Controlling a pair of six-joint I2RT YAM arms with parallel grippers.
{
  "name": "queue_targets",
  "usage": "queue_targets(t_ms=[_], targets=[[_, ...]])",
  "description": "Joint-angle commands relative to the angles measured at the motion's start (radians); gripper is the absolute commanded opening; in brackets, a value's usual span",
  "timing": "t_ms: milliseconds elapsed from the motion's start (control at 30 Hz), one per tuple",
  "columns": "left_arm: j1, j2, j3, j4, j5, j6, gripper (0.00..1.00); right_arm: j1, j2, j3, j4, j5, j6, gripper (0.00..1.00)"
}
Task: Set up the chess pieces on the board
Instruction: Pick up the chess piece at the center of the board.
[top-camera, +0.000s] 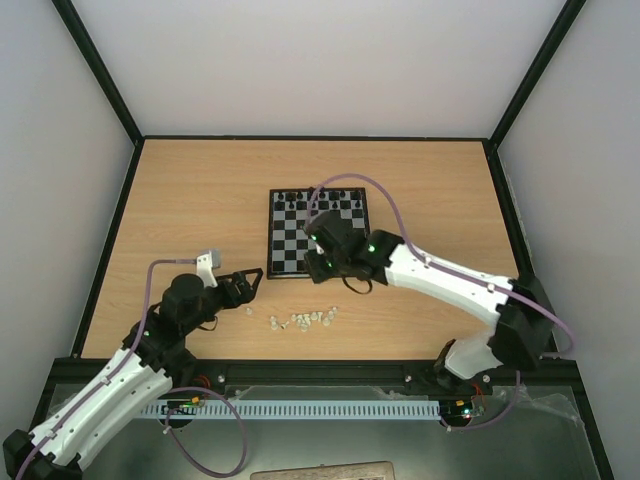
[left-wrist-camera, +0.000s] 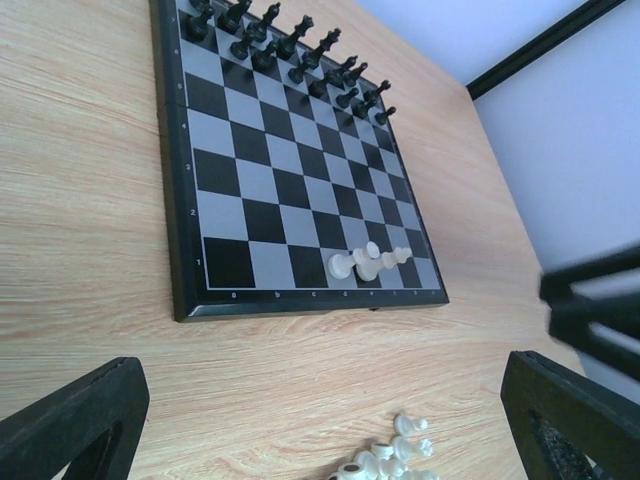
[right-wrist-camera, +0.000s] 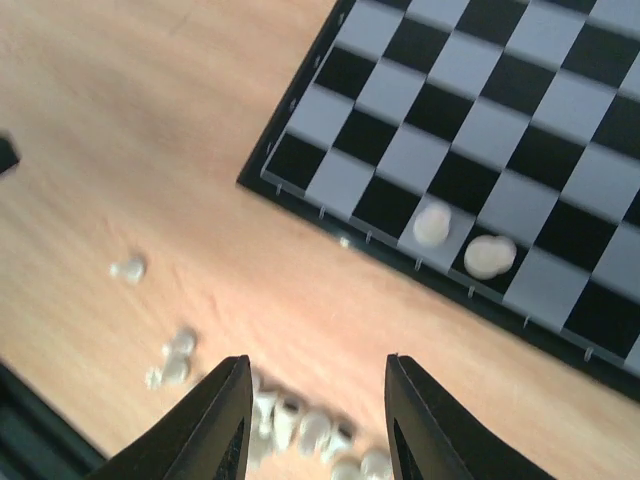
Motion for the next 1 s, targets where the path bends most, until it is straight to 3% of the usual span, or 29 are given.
queue_targets(t_ms=[0, 267, 667, 967], targets=[[-0.004, 0.039, 0.015, 0.027, -0.007, 0.026, 0.99, 0.067, -0.103, -0.167, -0.062, 0.015, 0.058, 0.37], [-0.004, 0.102, 0.023, 0.057, -0.017, 0.042, 1.00, 0.152, -0.140, -0.327, -0.035, 0.027, 0.139, 0.35], [-0.003, 0.138, 0.021, 0.073, -0.012, 0.035, 0.99, 0.210, -0.025, -0.336, 0.021, 0.005, 0.149, 0.33], [-0.002, 0.126, 0.012, 0.068, -0.012, 0.031, 0.99, 0.212, 0.016, -0.331, 0.019, 0.010, 0.159, 0.26]])
